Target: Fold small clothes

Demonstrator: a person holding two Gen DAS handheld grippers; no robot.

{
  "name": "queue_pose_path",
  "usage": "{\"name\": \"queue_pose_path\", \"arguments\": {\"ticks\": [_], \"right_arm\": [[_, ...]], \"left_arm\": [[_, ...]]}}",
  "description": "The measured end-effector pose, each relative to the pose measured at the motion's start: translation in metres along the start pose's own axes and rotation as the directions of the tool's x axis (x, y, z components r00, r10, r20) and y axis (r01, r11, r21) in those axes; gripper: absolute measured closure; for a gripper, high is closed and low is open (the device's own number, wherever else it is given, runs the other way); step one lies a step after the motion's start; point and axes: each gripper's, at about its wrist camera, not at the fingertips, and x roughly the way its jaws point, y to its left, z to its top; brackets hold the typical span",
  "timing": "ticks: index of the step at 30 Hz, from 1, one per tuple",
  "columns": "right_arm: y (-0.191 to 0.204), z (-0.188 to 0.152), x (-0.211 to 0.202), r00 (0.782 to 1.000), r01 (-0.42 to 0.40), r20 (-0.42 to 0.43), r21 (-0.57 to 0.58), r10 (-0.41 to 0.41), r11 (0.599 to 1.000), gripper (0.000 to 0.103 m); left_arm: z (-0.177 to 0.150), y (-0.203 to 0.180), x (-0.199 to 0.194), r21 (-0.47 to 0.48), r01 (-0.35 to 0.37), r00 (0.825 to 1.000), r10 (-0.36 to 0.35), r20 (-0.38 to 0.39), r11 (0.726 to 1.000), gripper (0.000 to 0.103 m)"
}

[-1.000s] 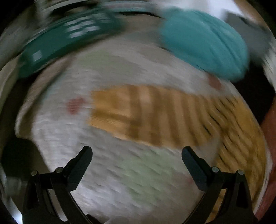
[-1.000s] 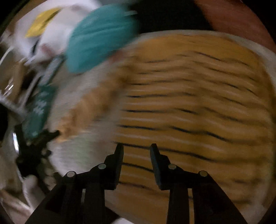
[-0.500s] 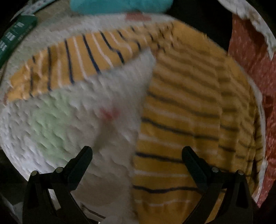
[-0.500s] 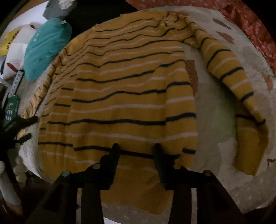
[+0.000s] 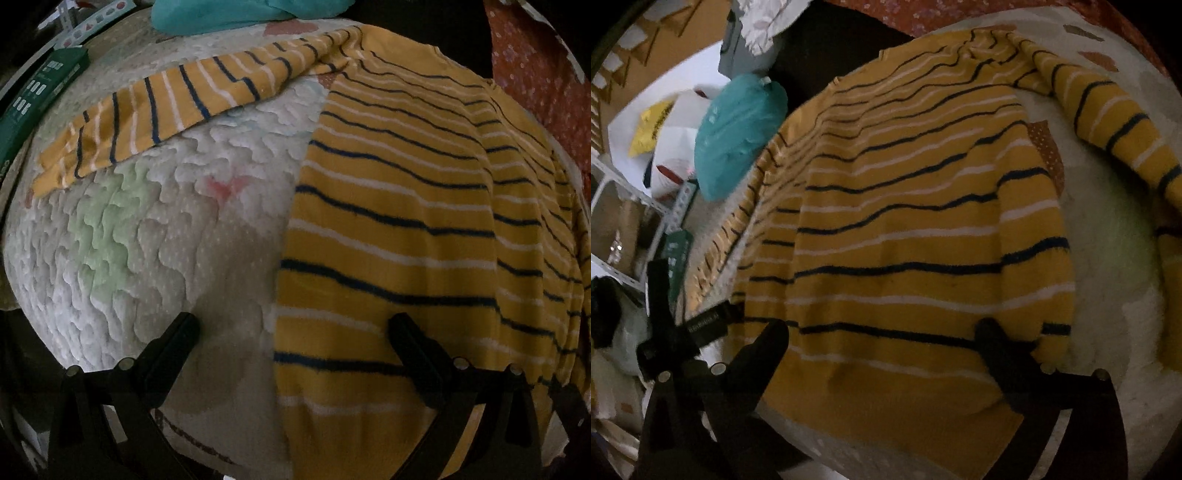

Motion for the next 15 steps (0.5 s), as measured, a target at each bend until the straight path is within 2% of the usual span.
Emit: {"name": "queue_pose_path", "arguments": {"ticks": [2,3,4,5,6,7,10,13,15], "right_arm": [[-0.002,0.004,0.001,0.999,-0.041,-0.021,0.001,0.041,0.999,0.0],[-0.004,0.007,-0.001,0.998,-0.058,-0.034,0.012,0.059,0.998,0.001],[-0.009,0.009,-0.006,0.997,-0.066,-0.036,0.039,0.068,0.997,0.011],[-0.016,0.011,-0.015,0.996,-0.088,-0.016,0.095,0.09,0.992,0.023],[-0.022,0.012,-0.02,0.992,-0.126,-0.001,0.139,0.128,0.982,0.043],[-0.028,0.013,-0.025,0.988,-0.154,0.012,0.175,0.154,0.973,0.045],[-0.037,0.014,-0.039,0.995,-0.089,0.056,0.195,0.079,0.977,0.047],[-0.04,0.009,-0.045,0.998,-0.027,0.062,0.198,0.015,0.98,0.047],[-0.036,0.003,-0.046,0.996,0.041,0.065,0.179,-0.054,0.983,0.049]], "left_arm": [[-0.011,0.01,-0.013,-0.027,0.057,0.998,-0.057,0.007,0.998,0.008],[-0.008,0.018,-0.02,-0.051,0.09,0.996,-0.089,0.018,0.995,0.021],[-0.01,0.03,-0.028,-0.088,0.137,0.99,-0.135,0.032,0.987,0.027],[-0.012,0.041,-0.034,-0.127,0.175,0.984,-0.17,0.043,0.976,0.027],[-0.016,0.053,-0.039,-0.171,0.199,0.98,-0.192,0.057,0.965,0.027],[-0.02,0.065,-0.042,-0.21,0.205,0.979,-0.196,0.061,0.956,0.027],[-0.03,0.08,-0.037,-0.247,0.208,0.978,-0.209,0.024,0.946,0.027],[-0.034,0.066,-0.038,-0.148,0.181,0.983,-0.182,0.005,0.972,0.027],[-0.044,0.048,-0.041,-0.063,0.221,0.975,-0.223,-0.019,0.973,0.027]]}}
